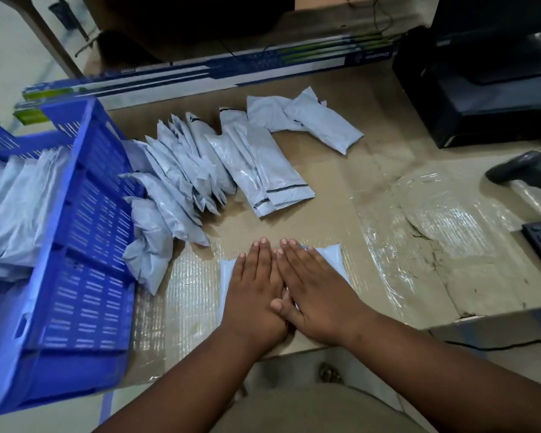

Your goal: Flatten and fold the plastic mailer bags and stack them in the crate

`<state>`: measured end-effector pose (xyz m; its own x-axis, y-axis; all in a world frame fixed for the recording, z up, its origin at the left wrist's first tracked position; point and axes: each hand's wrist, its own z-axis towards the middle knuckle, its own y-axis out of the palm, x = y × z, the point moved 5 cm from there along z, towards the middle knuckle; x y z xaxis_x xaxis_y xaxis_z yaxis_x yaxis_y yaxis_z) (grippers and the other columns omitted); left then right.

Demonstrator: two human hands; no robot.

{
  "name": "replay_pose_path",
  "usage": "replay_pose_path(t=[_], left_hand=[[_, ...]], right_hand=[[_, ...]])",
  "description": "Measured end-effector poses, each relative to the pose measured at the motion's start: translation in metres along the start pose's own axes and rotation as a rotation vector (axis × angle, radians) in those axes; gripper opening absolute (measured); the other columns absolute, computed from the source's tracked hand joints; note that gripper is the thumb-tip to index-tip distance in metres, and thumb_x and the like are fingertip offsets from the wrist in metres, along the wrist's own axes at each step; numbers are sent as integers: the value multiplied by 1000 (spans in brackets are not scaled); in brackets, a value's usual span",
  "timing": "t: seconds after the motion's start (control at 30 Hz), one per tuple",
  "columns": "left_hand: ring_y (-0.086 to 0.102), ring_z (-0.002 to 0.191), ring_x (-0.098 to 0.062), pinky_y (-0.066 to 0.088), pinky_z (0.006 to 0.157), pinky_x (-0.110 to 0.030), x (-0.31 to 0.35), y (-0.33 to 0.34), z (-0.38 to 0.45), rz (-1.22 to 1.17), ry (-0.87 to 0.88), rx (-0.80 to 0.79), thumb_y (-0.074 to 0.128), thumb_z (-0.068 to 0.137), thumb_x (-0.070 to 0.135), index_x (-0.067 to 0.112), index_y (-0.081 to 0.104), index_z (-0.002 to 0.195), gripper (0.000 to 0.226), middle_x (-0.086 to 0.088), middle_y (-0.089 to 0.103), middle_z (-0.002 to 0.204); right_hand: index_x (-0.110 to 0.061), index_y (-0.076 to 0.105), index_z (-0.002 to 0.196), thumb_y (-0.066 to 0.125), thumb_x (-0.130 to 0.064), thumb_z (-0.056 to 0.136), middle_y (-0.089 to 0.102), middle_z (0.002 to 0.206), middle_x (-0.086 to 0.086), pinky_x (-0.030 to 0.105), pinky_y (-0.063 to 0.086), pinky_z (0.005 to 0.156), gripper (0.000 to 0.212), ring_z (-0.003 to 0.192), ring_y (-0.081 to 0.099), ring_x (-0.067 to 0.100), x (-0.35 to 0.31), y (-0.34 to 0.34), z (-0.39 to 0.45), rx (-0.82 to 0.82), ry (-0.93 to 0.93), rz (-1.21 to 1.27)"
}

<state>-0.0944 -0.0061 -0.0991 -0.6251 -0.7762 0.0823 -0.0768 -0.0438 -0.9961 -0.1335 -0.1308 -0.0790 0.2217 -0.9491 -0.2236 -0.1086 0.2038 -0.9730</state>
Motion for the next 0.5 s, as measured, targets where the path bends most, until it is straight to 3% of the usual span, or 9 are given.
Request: replay_pose_path(t=[0.2, 0.37, 0.43, 0.5], left_hand=[[-4, 164, -30, 10, 131, -53, -2, -4, -3, -29, 29, -4, 24, 107, 47, 7, 12, 169, 74, -17, 2, 177], [-8, 164, -23, 5, 132, -49, -8, -9, -3, -58, 14, -27, 27, 108, 57, 11, 13, 170, 78, -10, -2, 178], [-15, 163, -19, -3, 132, -46, -7, -14, -2, -68, 1, -51, 23, 106, 63, 15, 9, 170, 82, -6, -7, 178], [-16, 163, -19, -5, 132, -49, 4, -23, 3, -17, 13, -44, 23, 106, 62, 18, 10, 171, 79, -4, -6, 178]], right_hand=[[-12, 7, 169, 5, -71, 105, -2, 177, 6, 47, 8, 132, 87, 162, -11, 15, 10, 3, 0, 31, -40, 154], [-36, 48, 156, 32, -53, 111, 45, 161, -21, 38, 27, 128, 51, 150, 35, -3, 47, -21, -12, 196, 261, 1136], [-38, 55, 151, 32, -55, 112, 53, 154, -21, 39, 29, 127, 48, 147, 43, 1, 56, -24, -17, 255, 323, 1360], [-29, 55, 150, 32, -59, 110, 57, 154, -13, 43, 28, 128, 55, 147, 46, 6, 62, -21, -14, 273, 335, 1568]])
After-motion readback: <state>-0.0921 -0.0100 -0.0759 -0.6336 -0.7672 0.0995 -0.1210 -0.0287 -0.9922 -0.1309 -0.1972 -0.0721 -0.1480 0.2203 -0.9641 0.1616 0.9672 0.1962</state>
